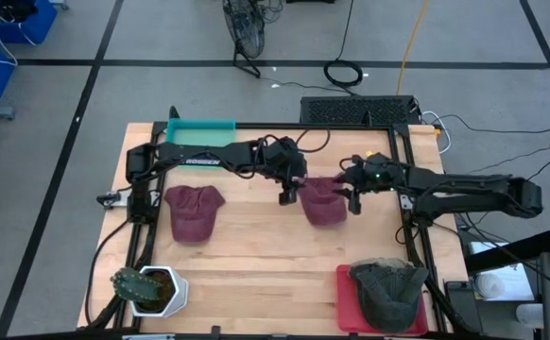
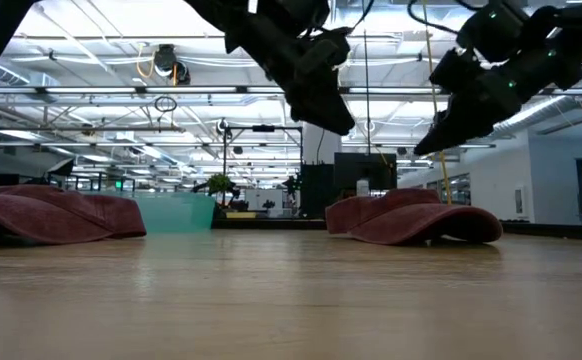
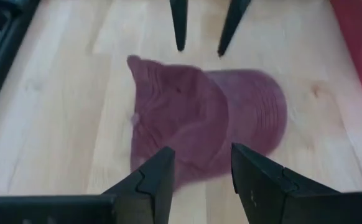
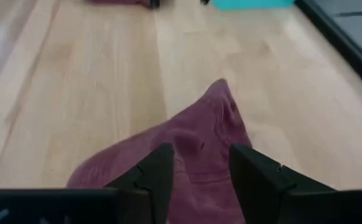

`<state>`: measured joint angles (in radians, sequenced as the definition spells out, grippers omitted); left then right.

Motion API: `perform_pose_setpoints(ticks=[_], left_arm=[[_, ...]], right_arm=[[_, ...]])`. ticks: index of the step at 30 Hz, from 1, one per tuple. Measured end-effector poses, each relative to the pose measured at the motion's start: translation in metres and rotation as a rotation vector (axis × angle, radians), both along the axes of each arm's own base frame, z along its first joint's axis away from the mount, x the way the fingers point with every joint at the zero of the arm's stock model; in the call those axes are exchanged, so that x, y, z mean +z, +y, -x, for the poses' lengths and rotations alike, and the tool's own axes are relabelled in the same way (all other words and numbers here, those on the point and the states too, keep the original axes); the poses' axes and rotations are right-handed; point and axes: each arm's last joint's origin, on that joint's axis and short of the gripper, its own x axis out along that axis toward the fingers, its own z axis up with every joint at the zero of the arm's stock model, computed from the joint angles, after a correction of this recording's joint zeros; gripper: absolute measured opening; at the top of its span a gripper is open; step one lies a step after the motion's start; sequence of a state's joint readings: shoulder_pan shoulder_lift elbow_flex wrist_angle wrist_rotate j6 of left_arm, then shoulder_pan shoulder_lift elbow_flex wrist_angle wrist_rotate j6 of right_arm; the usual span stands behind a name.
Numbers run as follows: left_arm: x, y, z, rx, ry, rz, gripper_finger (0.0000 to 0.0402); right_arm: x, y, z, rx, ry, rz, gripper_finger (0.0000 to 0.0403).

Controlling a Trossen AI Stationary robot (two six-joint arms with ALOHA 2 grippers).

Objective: Pick & Place hat
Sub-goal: Put the right red cap into the blue bin

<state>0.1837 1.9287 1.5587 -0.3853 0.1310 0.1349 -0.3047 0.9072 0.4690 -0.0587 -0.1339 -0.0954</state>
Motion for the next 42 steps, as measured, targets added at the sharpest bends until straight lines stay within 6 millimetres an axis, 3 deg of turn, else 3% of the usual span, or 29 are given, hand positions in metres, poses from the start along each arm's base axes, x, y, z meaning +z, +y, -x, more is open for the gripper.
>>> perform_pose_setpoints(ticks=[8, 17, 23, 31, 36, 42], left_arm=[[-0.015, -0.001, 0.004, 0.027, 0.035, 0.036, 0.0159], [-0.01, -0.001, 0.011, 0.044, 0.05, 0.052, 0.0159], [-0.009, -0.001, 0.016, 0.042, 0.089, 0.054, 0.0159], [-0.006, -0.002, 0.031, 0.099, 0.135, 0.037, 0.0159], [-0.005, -0.004, 0.052, 0.181, 0.106, 0.036, 0.0159], [0.012, -0.011, 0.096, 0.244, -0.01, 0.007, 0.0159]], right_arm=[[-0.023, -0.003, -0.022, 0.092, 0.043, -0.07, 0.0183], [-0.041, -0.005, -0.027, 0.118, 0.134, -0.064, 0.017], [-0.041, -0.005, -0.027, 0.126, 0.136, -0.052, 0.0135], [-0.044, -0.004, -0.024, 0.169, 0.179, -0.01, 0.0015], [-0.04, -0.005, -0.026, 0.177, 0.145, 0.017, 0.0012], [-0.014, -0.005, -0.046, 0.153, -0.105, 0.045, 0.0005]])
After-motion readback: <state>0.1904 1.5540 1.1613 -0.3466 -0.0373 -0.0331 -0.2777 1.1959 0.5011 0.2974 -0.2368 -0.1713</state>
